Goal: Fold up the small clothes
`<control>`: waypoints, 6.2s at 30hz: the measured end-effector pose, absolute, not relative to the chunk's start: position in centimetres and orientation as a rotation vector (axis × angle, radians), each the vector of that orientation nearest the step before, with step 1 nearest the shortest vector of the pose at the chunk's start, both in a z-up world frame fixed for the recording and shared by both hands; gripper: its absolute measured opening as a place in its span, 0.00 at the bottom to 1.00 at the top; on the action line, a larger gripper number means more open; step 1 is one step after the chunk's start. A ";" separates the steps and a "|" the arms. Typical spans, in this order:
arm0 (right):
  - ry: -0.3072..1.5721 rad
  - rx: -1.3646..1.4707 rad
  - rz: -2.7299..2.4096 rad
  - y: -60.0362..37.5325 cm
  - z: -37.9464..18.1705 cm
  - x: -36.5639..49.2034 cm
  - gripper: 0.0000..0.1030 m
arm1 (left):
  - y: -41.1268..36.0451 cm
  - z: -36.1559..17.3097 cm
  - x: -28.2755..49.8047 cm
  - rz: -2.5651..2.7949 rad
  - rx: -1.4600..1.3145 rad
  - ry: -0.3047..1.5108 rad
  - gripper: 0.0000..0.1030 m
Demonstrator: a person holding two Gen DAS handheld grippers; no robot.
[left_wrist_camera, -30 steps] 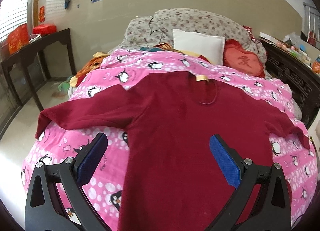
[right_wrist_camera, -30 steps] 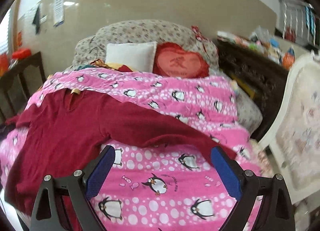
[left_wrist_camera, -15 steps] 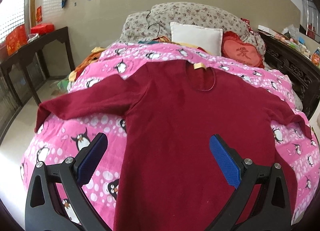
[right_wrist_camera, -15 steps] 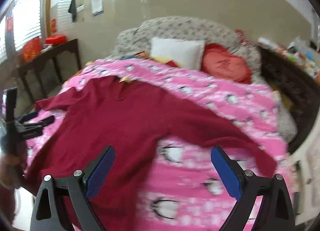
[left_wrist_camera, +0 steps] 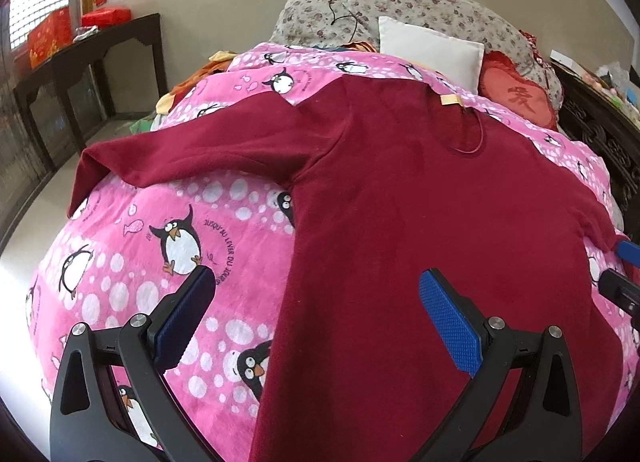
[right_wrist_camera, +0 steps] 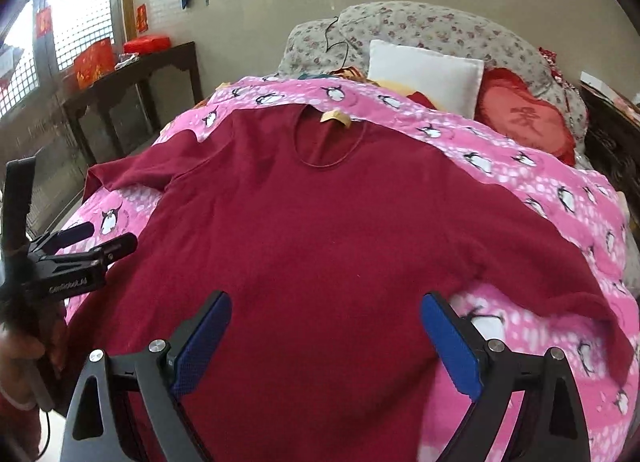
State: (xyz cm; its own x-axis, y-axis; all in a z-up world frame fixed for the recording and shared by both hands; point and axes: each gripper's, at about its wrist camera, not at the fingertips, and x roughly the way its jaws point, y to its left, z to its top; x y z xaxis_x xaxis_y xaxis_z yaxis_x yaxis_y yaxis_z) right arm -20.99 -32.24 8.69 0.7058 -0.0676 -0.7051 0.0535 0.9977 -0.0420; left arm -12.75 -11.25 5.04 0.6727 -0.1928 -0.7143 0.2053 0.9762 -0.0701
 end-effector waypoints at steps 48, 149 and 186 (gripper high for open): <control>0.857 0.020 -0.087 -29.4 5.0 -10.2 0.92 | -2.8 5.6 -5.9 -0.150 -0.243 0.852 0.99; 0.810 -0.194 0.253 -26.7 5.4 -6.9 0.56 | -8.9 7.4 -3.2 -0.428 -0.152 0.821 0.78; 0.748 0.193 -0.306 -47.6 5.2 -11.6 0.22 | -15.3 3.5 -2.7 -0.418 0.013 0.862 0.78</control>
State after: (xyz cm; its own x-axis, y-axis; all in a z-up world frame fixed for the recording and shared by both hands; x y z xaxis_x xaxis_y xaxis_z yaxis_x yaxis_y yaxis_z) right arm -11.63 -47.55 5.15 0.6920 -0.2035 -0.6926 0.3400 0.9383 0.0641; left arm -2.74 -15.33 3.45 0.5748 -0.3520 -0.7387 0.3621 0.9190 -0.1561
